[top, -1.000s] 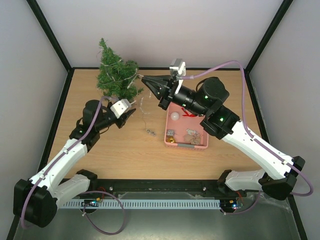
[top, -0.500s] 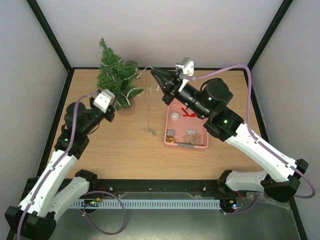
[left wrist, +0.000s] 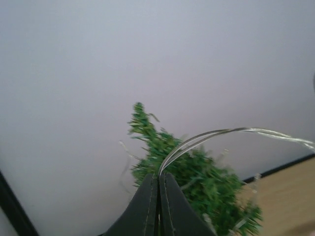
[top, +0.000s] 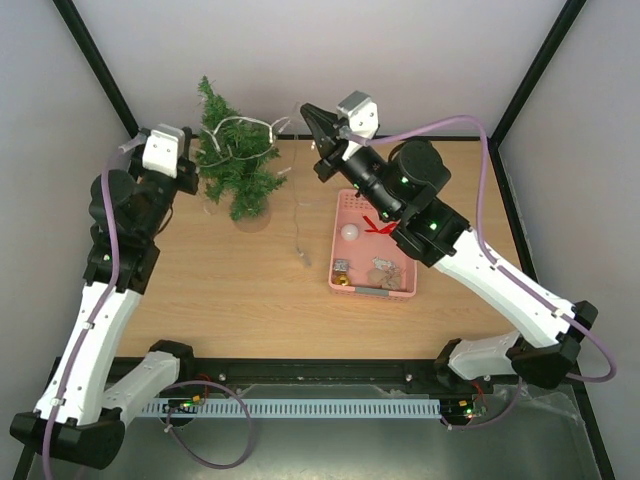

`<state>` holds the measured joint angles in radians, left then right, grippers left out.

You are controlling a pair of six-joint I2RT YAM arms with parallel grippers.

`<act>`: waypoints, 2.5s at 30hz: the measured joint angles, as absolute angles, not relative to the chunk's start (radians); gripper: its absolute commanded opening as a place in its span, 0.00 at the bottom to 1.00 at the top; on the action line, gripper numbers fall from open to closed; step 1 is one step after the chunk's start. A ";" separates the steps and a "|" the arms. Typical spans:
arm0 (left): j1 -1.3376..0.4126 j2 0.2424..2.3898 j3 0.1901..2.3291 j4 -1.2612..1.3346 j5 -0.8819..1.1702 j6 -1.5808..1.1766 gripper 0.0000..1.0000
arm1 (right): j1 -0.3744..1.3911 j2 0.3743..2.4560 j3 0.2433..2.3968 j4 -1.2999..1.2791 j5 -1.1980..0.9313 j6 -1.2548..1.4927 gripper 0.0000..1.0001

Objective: Decorate the small christmas tree
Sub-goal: Wrap the decoration item around the Christmas tree.

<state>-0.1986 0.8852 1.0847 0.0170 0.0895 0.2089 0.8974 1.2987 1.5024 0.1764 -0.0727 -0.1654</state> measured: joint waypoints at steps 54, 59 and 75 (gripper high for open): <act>0.067 1.853 1.965 -0.171 0.427 -0.239 0.41 | 0.536 1.929 2.018 0.146 0.107 -0.218 0.02; 0.069 1.838 1.964 -0.224 0.497 -0.272 0.52 | 0.502 1.929 2.012 0.139 0.096 -0.198 0.02; 0.073 1.697 1.911 -0.325 0.608 -0.266 0.62 | 0.464 1.929 2.005 0.130 0.030 -0.167 0.02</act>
